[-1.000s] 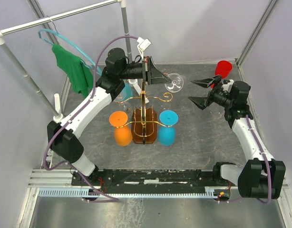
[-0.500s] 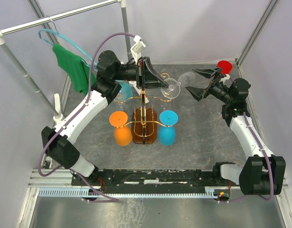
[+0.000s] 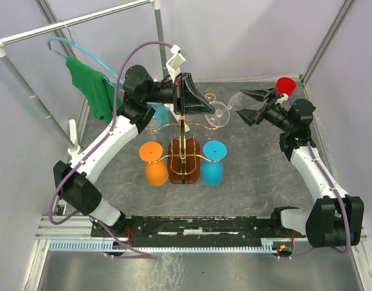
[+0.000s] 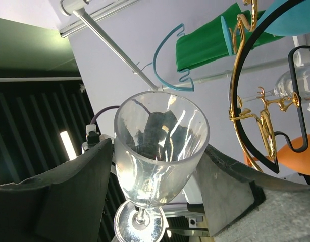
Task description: Take the wine glass off the wine glass rack
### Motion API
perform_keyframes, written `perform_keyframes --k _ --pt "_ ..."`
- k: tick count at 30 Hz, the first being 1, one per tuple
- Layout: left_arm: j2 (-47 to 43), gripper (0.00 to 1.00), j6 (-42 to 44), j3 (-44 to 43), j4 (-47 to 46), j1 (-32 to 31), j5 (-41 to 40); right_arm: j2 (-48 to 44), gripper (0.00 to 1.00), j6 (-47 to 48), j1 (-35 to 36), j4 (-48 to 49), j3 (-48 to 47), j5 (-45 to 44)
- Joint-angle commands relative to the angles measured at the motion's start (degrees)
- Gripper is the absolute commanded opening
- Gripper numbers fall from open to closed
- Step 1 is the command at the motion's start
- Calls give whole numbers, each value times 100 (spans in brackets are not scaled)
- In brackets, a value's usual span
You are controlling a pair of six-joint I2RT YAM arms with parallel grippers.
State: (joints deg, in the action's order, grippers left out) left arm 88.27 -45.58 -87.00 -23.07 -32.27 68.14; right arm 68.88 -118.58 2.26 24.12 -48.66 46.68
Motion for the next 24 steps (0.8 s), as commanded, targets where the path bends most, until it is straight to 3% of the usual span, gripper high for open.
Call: perform_keyframes --k 1,12,16,18,19,21,24 --pt "-77 3 -96 -26 -400 -29 95 -35 71 57 23 209 -319 -105" --pt "-82 6 -104 -11 -355 -25 209 -82 63 278 20 99 -316 -135" --pt "-185 32 -92 31 -291 -9 258 -91 59 484 11 -45 -358 -148" --pt "-280 56 10 44 -179 25 254 -86 59 659 0 -249 -468 -133" --pt "-322 62 74 39 -85 36 248 -78 59 766 -5 -360 -529 -131" --pt "-408 72 156 36 29 79 244 -56 59 1052 -13 -631 -714 -140" --pt "-537 74 172 41 81 172 250 3 59 1475 -73 -1133 -1034 -154"
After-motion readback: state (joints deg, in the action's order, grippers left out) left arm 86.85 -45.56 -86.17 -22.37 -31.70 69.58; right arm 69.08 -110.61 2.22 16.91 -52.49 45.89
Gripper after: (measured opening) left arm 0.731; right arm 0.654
